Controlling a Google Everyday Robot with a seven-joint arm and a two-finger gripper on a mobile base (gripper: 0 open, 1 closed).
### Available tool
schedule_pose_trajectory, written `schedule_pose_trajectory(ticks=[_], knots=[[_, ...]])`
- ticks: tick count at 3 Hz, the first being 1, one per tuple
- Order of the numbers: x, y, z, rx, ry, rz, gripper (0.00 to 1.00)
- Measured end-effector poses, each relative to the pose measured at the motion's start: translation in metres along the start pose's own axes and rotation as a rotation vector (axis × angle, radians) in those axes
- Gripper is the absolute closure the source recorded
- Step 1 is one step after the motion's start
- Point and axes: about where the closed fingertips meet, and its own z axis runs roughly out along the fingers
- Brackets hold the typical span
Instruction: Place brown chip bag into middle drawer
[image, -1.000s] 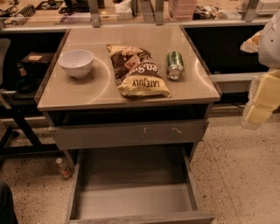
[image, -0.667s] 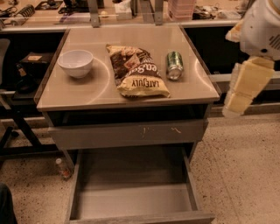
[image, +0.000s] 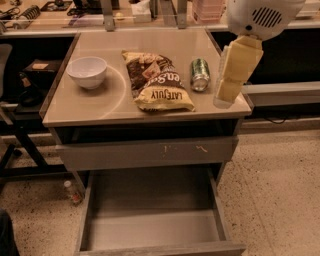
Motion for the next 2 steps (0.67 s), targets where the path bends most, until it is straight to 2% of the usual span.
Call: schedule_pose_trajectory(ticks=[1,2], knots=[[-0.015,-0.005,0.009,0.005,-0.030,-0.010,0.00],[-0.041,-0.022,0.023,0.002,-0.056,-0.021,0.00]])
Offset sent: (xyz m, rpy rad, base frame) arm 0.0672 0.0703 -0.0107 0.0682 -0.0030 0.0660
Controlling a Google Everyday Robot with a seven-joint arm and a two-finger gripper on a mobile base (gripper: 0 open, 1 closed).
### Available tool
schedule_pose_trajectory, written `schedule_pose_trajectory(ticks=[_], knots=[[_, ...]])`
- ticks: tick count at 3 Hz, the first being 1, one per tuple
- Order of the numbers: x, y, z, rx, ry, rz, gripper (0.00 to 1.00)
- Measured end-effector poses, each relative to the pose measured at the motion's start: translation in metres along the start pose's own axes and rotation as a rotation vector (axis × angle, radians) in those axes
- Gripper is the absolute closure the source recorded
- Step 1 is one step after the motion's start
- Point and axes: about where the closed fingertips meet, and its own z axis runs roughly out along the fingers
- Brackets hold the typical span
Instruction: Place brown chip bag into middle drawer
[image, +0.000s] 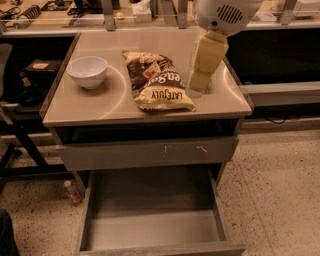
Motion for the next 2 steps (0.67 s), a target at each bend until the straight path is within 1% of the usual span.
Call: schedule_pose_trajectory(ticks=[1,2], knots=[[-0.021,-0.020,0.019,-0.013,-0.017,-0.022,0.00],[-0.037,-0.059,0.064,-0.035,-0.011,-0.055,0.00]])
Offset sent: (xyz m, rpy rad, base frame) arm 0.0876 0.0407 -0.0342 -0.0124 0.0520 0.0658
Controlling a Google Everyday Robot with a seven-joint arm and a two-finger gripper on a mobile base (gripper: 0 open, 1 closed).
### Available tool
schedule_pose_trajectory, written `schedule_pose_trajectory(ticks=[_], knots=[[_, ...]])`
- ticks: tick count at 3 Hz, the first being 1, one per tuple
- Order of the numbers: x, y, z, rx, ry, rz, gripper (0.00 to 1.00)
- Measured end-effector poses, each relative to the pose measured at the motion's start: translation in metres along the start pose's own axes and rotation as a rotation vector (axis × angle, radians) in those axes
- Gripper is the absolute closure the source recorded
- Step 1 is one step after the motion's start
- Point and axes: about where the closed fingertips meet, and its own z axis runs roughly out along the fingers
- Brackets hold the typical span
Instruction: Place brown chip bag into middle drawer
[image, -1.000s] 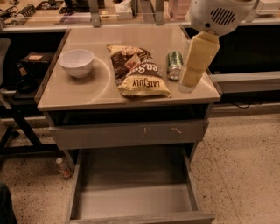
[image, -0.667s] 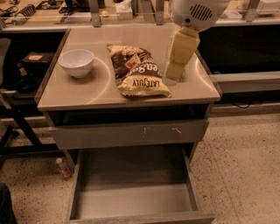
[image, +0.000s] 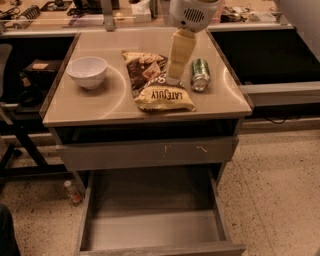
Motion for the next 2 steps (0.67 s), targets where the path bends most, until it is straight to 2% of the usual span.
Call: schedule_pose_trajectory(ticks=[1,2], knots=[[-0.003,-0.003,0.002,0.010,-0.012,-0.005,0.00],[-0.010,-0.009,0.032,-0.010,-0.040,-0.010,0.00]])
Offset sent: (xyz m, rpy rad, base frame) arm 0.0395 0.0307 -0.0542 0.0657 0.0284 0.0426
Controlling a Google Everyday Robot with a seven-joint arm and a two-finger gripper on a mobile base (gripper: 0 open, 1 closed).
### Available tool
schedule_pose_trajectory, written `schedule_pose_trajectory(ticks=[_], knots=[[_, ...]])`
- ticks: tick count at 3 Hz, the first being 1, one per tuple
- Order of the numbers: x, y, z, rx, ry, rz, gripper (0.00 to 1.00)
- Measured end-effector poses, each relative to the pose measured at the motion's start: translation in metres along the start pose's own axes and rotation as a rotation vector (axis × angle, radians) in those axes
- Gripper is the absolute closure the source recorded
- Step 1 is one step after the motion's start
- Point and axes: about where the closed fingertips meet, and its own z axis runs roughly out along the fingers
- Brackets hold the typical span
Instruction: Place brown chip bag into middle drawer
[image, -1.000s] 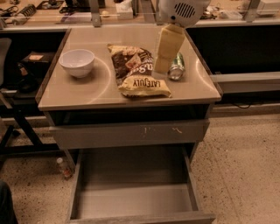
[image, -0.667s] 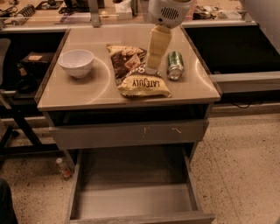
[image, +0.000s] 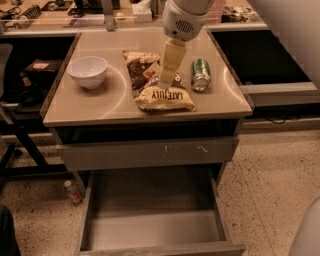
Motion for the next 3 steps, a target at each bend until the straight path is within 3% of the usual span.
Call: schedule_pose_trajectory(ticks=[3], knots=[[0.000,-0.023,0.072,-0.024,-0.002,-0.030,0.00]])
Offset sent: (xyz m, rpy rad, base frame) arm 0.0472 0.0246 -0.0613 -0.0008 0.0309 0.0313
